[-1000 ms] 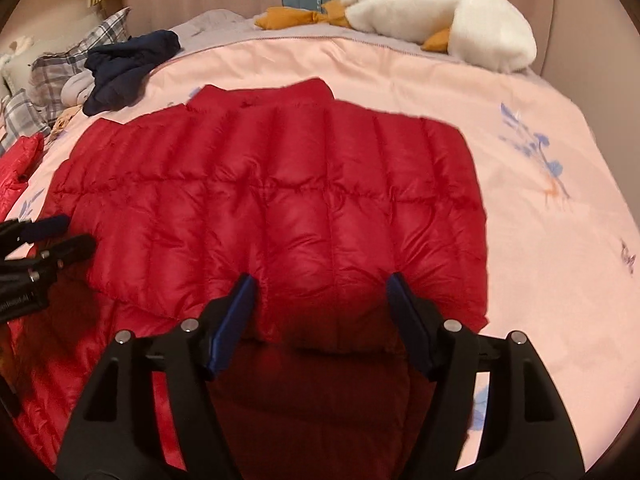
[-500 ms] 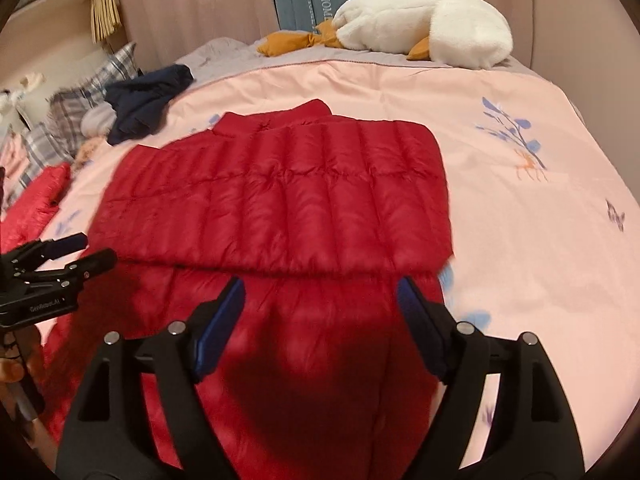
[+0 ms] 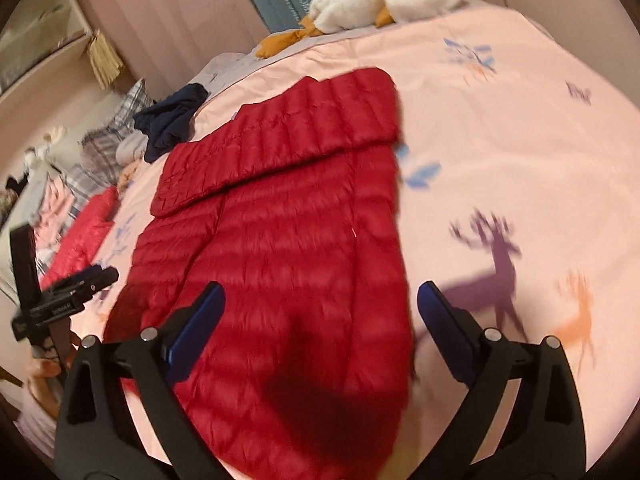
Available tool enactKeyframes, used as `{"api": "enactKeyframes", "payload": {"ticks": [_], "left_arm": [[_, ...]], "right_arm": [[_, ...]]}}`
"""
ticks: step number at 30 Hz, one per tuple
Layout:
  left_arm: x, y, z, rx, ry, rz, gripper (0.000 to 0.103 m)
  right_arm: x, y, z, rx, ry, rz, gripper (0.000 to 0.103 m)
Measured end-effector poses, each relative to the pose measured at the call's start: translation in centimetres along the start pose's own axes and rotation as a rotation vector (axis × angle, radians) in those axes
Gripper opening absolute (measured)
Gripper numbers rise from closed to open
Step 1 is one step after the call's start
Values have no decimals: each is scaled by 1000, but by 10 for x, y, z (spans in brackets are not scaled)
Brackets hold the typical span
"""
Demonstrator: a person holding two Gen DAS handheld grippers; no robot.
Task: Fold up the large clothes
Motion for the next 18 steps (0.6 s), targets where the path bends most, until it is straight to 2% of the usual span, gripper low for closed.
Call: {"api": "enactKeyframes", "payload": {"ticks": [7,12,15,18], "left_arm": [[-34,-16,21,-20,-68,33,102],[-56,-19,38,-106,-190,59,102],[-68,-16,52,-108,-265,74,102],[-77,-14,58,-104,-296,83,102]], "right_arm": [[-31,-19,-20,62,127,24,99],[-47,-19,-16,76,132,52,100],[-54,-19,-15,84,137,61,100],[-60,-16,-14,90,146,76,100]]}}
Point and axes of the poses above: each gripper's, at about its wrist camera, not at the fingertips, and y roughly the way its jaws point, z to its left, x to its top, the point moved 8 cm from there along y, roughly the way its jaws point, and after that the axes turned 1 degree about x, right-handed, at the moved point
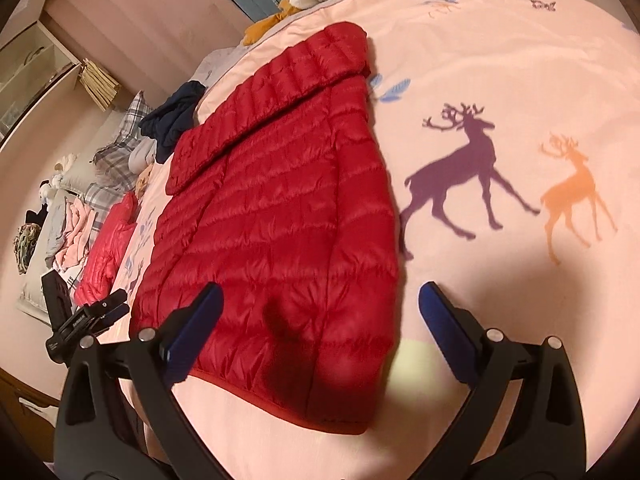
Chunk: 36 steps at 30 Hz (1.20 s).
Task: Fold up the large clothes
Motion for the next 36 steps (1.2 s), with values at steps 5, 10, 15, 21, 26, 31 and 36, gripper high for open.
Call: {"api": "enactKeyframes", "payload": {"ticks": [5,10,15,21,26,31,36], "left_arm": [[-7,5,4,-30,-29,23,102],[-8,13,0,-60,-33,45,102],[-12,25,-4,-59,-19,68,102],[-11,31,-7,-121,-16,75,102],[-3,33,-5,-239,-65,78,102],[5,34,-5,-379,-139,83,102],[7,32,-9,-499,-197,84,102]], "right_arm": [[-2,5,2,6,1,11,100],[-3,11,5,5,-3,19,100],[-1,17,9,7,-12,20,101],[0,25,16,14,-31,27,101],[5,31,22,28,-30,30,101],[10,37,26,54,-24,34,101],[14,45,33,101,-2,45,101]]}}
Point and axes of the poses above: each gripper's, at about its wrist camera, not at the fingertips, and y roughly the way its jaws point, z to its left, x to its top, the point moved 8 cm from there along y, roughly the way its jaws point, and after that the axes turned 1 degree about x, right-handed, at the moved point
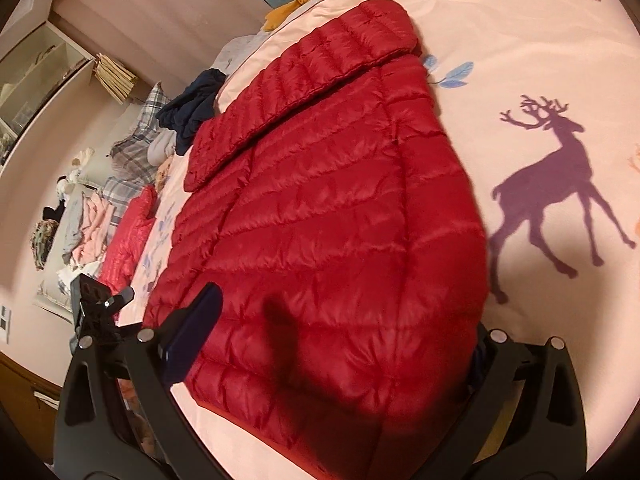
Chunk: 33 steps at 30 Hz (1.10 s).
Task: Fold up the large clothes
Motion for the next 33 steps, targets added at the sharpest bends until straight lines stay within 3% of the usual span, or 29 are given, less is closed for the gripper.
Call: {"api": "enactKeyframes", "payload": {"ticks": [5,13,18,25,29,33], "left_arm": [[-10,-5,-7,-64,-3,17,102],[-36,-12,-15,-93,16,37,97],[-29,-7,-7,-71,-25,19,77],[-22,12,-5,-32,-26,36,49],[-21,10,-4,-15,-27,25,32],[-20,1,-4,-23,-25,1,17]], "right_arm": [[-10,-2,7,63,-3,35,97],[-41,-22,11,159,3,78,94],[-38,-14,14,135,-9,55,87],[-25,13,19,103,-5,35,56],[-25,12,16,84,-5,19,35],[-26,5,11,85,14,-5,22]]}}
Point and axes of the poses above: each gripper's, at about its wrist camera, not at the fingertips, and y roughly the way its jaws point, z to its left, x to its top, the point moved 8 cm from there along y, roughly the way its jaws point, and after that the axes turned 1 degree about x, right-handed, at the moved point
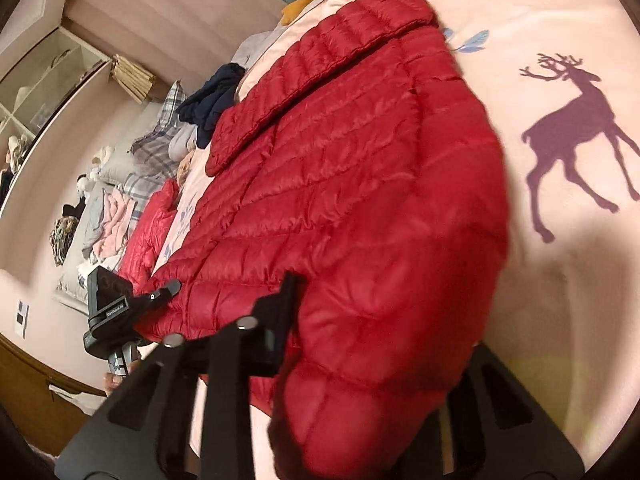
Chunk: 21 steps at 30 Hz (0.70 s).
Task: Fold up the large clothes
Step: 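Close both tools on the edge of the folded red jacket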
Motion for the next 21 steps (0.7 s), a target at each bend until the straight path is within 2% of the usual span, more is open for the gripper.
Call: {"api": "enactKeyframes", "payload": {"ticks": [2,7,13,21], "left_arm": [[1,-4,-5,-5,19,-12,15],[2,-21,-28,1,104,-49,13],[1,-39,-58,20,218,-76,13],[0,-69,-95,-8,309,-117,13]], "right_arm": [[1,-3,2,7,-3,-15,17],[4,-20,24,32,-72,-77,13],[6,-47,46,62,-151,-126,11],[1,-87,73,115,-223,-169,11]]}}
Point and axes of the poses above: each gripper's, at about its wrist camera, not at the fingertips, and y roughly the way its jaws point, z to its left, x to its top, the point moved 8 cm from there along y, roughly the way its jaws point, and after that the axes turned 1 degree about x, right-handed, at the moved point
